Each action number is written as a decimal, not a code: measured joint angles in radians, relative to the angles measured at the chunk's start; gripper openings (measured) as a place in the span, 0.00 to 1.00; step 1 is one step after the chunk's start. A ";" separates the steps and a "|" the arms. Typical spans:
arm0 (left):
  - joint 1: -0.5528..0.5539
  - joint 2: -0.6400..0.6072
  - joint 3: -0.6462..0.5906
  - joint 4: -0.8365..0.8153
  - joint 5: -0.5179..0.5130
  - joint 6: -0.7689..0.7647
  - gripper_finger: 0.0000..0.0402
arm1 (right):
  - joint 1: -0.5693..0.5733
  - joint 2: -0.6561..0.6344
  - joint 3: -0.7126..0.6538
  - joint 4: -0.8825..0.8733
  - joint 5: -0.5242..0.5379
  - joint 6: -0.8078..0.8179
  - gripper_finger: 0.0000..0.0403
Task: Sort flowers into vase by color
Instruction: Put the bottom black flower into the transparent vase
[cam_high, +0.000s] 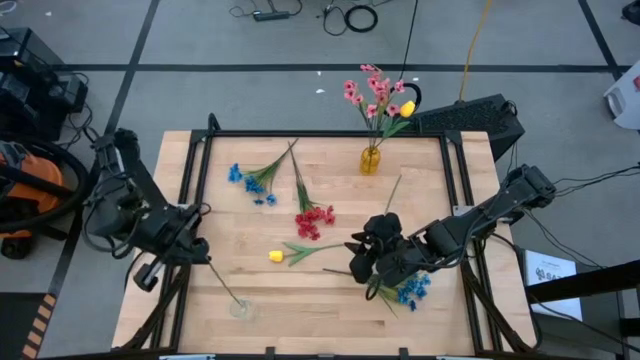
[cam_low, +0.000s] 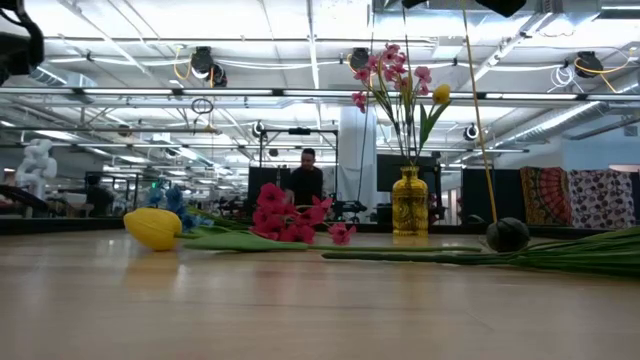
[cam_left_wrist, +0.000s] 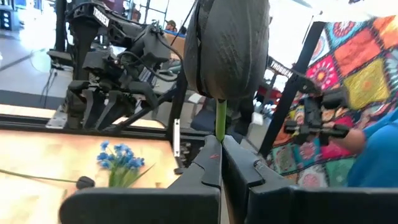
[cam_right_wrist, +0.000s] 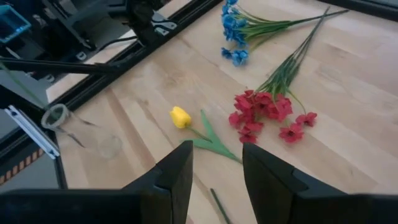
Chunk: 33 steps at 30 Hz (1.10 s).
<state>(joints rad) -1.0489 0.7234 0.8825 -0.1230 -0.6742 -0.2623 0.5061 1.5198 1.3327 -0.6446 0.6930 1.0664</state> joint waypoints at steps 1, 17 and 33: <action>-0.007 0.003 0.000 -0.003 -0.010 0.009 0.00 | 0.000 0.002 0.000 0.002 0.006 0.000 0.32; -0.045 0.059 -0.049 -0.104 -0.076 -0.046 0.00 | 0.000 0.014 0.000 0.044 0.032 0.014 0.32; -0.045 0.063 -0.245 -0.097 -0.138 -0.366 0.09 | 0.000 0.014 0.000 0.055 0.045 0.012 0.32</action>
<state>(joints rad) -1.0935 0.7864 0.6373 -0.2204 -0.8127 -0.6285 0.5056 1.5333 1.3327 -0.5895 0.7376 1.0782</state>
